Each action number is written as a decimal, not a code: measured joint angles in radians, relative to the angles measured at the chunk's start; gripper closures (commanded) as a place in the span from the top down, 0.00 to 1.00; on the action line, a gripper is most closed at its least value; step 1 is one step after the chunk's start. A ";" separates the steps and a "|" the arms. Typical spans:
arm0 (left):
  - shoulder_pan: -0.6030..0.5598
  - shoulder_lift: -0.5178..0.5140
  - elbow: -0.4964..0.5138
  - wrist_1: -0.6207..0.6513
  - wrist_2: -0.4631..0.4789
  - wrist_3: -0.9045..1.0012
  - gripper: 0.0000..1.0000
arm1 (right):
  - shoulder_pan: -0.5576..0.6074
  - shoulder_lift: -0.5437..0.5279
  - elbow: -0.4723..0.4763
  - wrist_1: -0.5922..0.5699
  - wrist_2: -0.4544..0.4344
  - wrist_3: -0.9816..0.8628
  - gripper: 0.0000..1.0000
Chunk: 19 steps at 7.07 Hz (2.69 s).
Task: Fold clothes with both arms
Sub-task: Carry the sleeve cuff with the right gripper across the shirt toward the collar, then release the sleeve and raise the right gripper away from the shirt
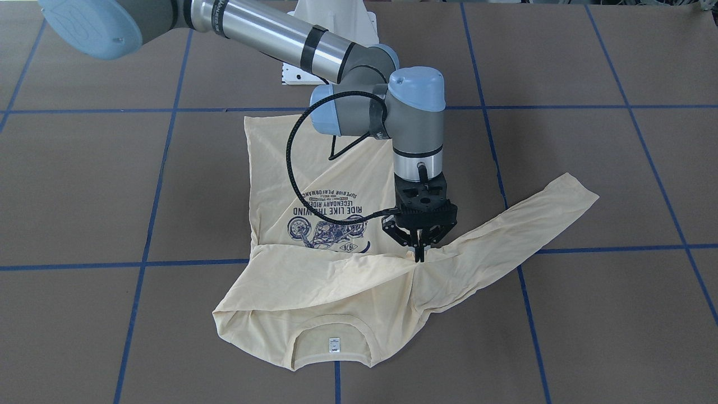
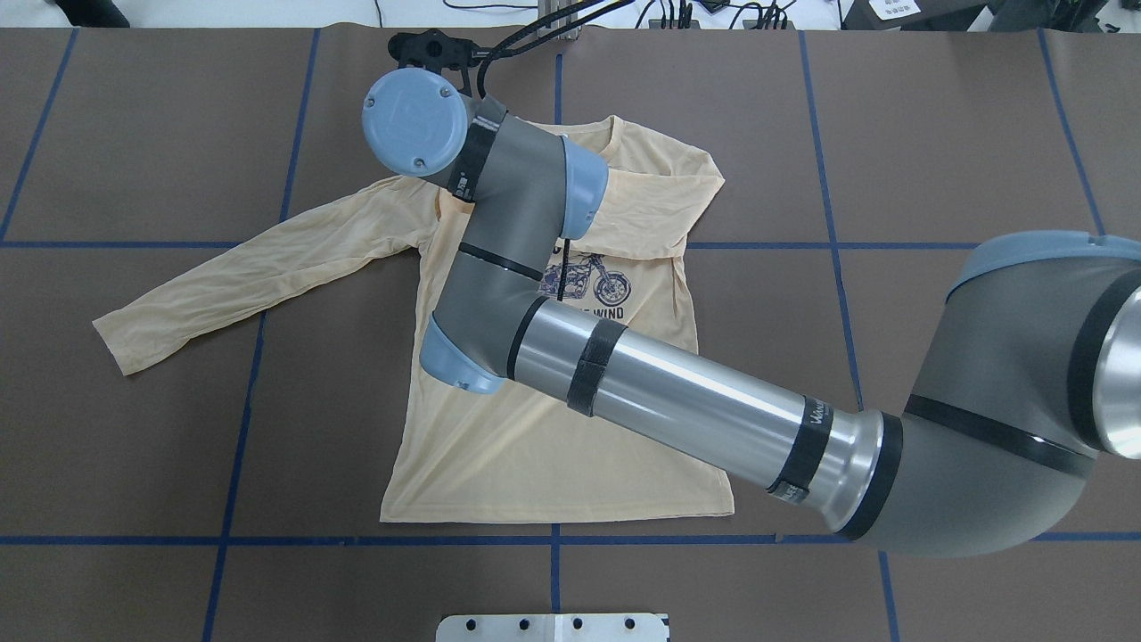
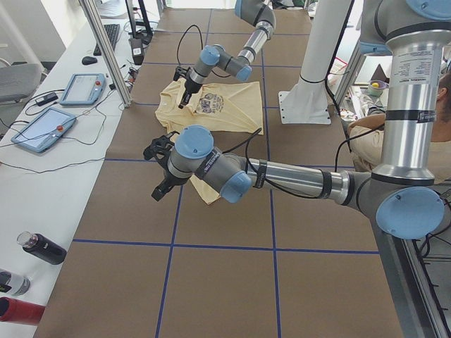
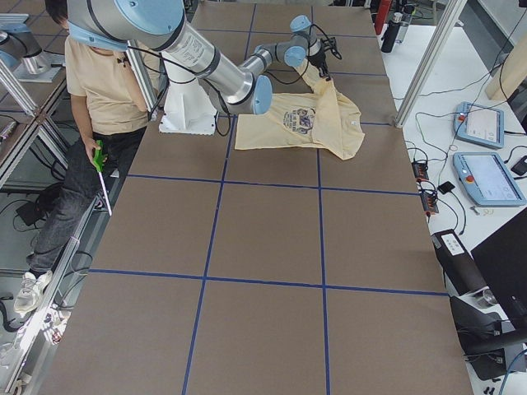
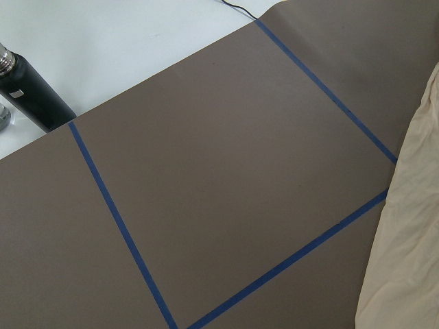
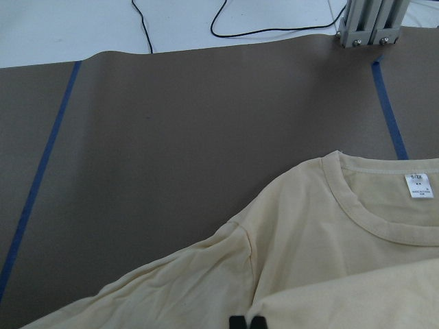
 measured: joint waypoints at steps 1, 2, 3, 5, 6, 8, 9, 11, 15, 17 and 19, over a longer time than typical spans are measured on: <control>0.000 0.000 0.001 0.000 0.000 0.000 1.00 | -0.005 0.003 -0.005 0.001 -0.003 0.002 0.76; 0.000 0.000 0.001 0.001 0.000 0.000 1.00 | -0.008 0.005 -0.007 0.001 -0.005 0.015 0.98; 0.000 0.001 0.002 0.000 0.000 0.000 1.00 | -0.008 0.010 -0.007 0.001 -0.008 0.038 0.98; 0.001 0.000 0.004 -0.002 -0.001 -0.011 1.00 | 0.006 0.022 -0.003 -0.024 0.011 0.067 0.99; 0.006 -0.001 0.005 -0.017 -0.001 -0.020 1.00 | 0.038 0.011 0.030 -0.087 0.071 0.066 1.00; 0.035 -0.002 0.012 -0.057 0.004 -0.046 1.00 | 0.109 -0.146 0.292 -0.261 0.208 -0.012 1.00; 0.067 0.000 0.019 -0.086 0.021 -0.107 1.00 | 0.148 -0.276 0.465 -0.321 0.263 -0.086 1.00; 0.218 0.019 0.041 -0.251 0.166 -0.378 1.00 | 0.257 -0.603 0.818 -0.367 0.394 -0.262 1.00; 0.443 0.064 0.202 -0.559 0.358 -0.647 0.99 | 0.491 -1.163 1.160 -0.304 0.591 -0.641 1.00; 0.539 0.068 0.239 -0.607 0.448 -0.746 0.94 | 0.601 -1.384 1.153 -0.093 0.686 -0.747 1.00; 0.615 0.068 0.244 -0.616 0.516 -0.807 0.80 | 0.626 -1.440 1.124 -0.004 0.710 -0.762 1.00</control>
